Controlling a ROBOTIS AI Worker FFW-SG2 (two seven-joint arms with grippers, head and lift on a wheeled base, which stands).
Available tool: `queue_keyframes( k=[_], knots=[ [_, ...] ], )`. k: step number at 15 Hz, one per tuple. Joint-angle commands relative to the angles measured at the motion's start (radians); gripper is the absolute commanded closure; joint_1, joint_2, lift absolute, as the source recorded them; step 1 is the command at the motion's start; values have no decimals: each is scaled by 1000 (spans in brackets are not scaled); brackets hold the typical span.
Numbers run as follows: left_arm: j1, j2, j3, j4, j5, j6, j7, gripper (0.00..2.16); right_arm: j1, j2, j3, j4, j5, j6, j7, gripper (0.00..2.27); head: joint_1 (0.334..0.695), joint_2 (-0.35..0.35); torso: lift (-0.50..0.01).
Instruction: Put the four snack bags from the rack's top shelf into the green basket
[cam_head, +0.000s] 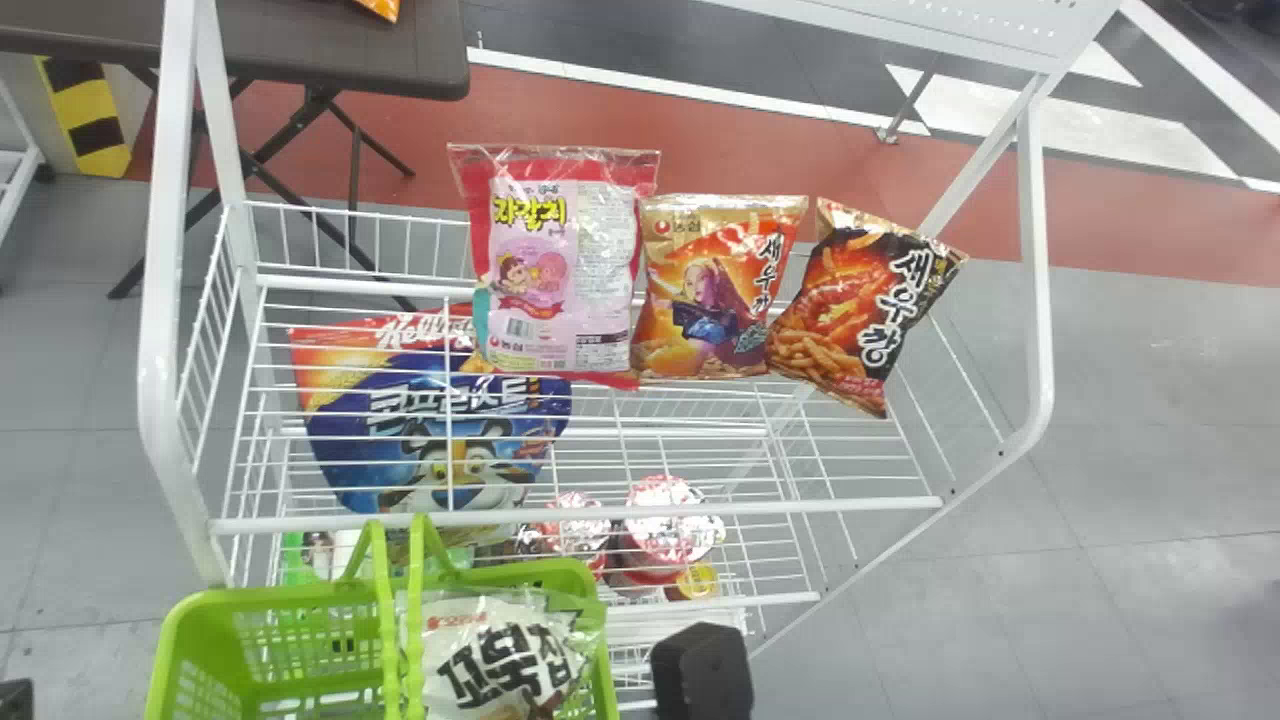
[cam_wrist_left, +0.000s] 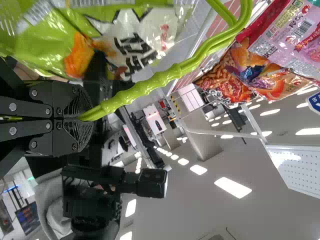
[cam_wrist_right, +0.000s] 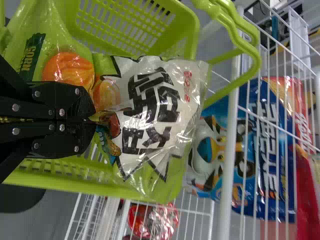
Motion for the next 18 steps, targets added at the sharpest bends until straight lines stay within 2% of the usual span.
queue_keyframes(
  k=[1, 2, 3, 4, 7, 9, 12, 13, 14, 16, 18],
  knots=[
    [2, 0, -1, -1, -1, -1, 0, 2121, -52, 1, 59, 53, 30, 19, -9, 1835, 695, -277, 0],
    [2, 0, 1, -1, -1, -1, 0, 2118, -67, 1, 76, 73, 53, 13, -16, 1416, 695, -239, 0],
    [2, 0, 1, -1, -1, 2, 0, 2118, -69, 0, 77, 74, 54, 10, -16, 478, 695, -225, 0],
    [2, 0, 2, 1, -3, -1, 0, 2118, -66, -8, 76, 67, 58, 10, -16, -2, 695, -214, 0],
    [0, 0, 1, 2, -6, -1, 0, 2118, -50, -13, 46, 30, 76, -67, -18, 39, 695, -217, 0],
    [0, -2, -6, 2, -9, 2, 0, 2118, -52, -13, 34, 33, 96, -245, -24, 53, 695, -227, 0],
    [5, -2, -21, -4, -21, 2, -5, 2118, -116, 1, 36, 103, 133, -610, -117, 56, 695, -219, 0],
    [8, 0, -24, -12, -29, 2, -6, 2118, -158, 1, 37, 126, 131, -634, -150, 60, 695, -220, 0],
    [11, 2, -25, -15, -29, 2, -8, 2121, -211, 10, 40, 154, 131, -653, -191, 66, 695, -224, 0],
    [15, 6, -29, -30, -32, 2, -9, 2118, -308, 52, 40, 208, 156, -671, -240, 80, 695, -236, 0],
    [15, 11, -32, -35, -35, 2, -9, 2118, -420, 81, 39, 281, 189, -607, -282, 83, 695, -246, 0]
  ],
)
